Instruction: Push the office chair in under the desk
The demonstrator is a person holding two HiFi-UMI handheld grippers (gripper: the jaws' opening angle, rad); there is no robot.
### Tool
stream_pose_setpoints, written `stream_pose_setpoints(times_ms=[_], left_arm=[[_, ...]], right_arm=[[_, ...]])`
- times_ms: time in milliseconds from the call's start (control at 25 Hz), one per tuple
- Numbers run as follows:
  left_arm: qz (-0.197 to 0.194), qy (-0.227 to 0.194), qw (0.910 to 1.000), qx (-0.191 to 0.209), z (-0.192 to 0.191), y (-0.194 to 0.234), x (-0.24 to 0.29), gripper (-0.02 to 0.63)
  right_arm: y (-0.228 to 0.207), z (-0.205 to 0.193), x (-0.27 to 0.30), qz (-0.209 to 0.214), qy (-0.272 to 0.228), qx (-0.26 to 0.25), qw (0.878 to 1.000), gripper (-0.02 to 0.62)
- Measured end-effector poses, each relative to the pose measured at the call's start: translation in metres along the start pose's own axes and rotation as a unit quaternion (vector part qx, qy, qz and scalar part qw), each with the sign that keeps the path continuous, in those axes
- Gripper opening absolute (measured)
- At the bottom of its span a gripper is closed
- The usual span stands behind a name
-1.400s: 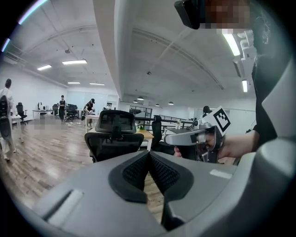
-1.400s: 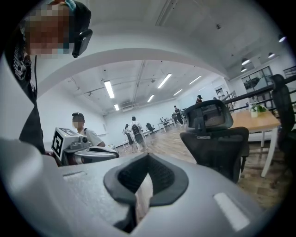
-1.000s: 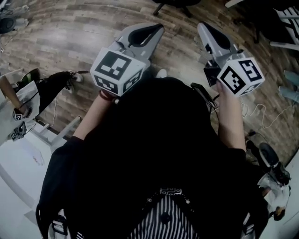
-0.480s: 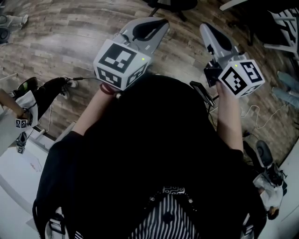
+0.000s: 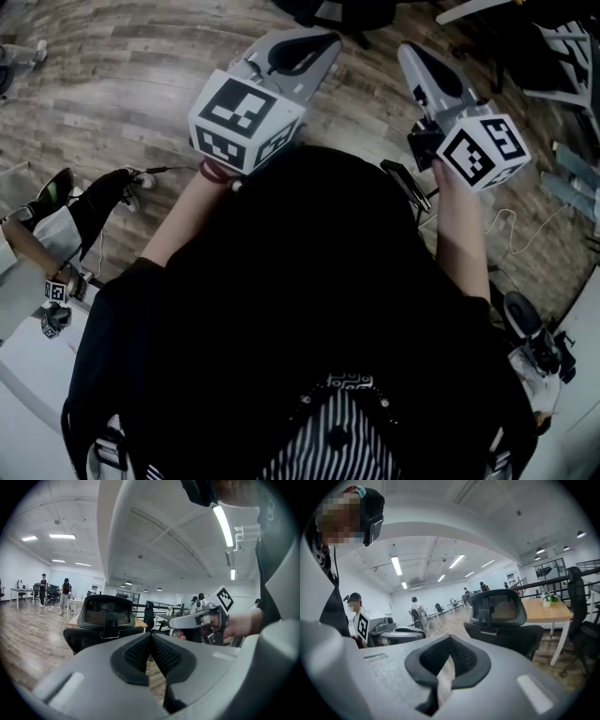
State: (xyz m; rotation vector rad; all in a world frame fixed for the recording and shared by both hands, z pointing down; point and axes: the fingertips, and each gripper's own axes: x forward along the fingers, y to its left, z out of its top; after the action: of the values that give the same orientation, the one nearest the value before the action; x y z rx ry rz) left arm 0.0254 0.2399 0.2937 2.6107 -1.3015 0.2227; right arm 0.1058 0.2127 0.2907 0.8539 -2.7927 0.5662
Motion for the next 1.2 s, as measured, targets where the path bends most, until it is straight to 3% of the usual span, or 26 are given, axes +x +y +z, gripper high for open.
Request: stream_pose_setpoints(times_ms=[320,520,1200], left_arm=[[-0.023,0.001,0.9997,-0.004,0.013,0.059,0.004,0.005],[-0.039,0.010,0.9991,-0.009,0.013,0.112,0.028,0.005],[-0.074,0.012,0.9971,0.009,0.014,0.171,0.052,0.005]], right_arm=[[-0.003,0.023,0.053,-0.026,0.001,0.005,1.000,-0.002],[-0.031,0.034,0.098,-0.048,0.003,0.020,0.999,-0.002],[-0.059,0.045,0.139,-0.098,-0.019,0.030,0.995,0.000]])
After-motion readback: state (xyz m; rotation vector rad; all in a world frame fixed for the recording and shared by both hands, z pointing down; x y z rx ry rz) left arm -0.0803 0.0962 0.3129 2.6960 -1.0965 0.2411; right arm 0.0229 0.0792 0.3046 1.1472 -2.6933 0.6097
